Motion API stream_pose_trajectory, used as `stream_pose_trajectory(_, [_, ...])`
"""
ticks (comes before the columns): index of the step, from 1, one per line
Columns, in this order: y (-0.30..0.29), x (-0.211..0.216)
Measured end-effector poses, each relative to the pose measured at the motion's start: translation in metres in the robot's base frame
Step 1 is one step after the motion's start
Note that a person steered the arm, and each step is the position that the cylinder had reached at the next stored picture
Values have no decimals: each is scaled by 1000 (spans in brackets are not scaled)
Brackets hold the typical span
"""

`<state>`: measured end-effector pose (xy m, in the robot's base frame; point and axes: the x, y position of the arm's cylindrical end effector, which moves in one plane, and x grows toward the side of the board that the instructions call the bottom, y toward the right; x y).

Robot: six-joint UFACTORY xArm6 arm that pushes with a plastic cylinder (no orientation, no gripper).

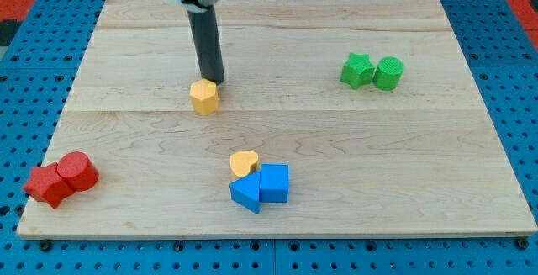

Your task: Slide yellow hexagon closer to yellow heart

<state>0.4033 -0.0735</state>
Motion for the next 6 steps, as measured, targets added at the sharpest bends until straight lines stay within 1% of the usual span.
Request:
stream_pose_trajectory(1, [13,54])
stream_pose_trajectory(2, [17,3])
stream_pose_trajectory(3, [-28,4])
stream_pose_trajectory(4, [-30,61])
stream_pose_trajectory(5, [-1,109])
stream_pose_trajectory(6, [-24,98])
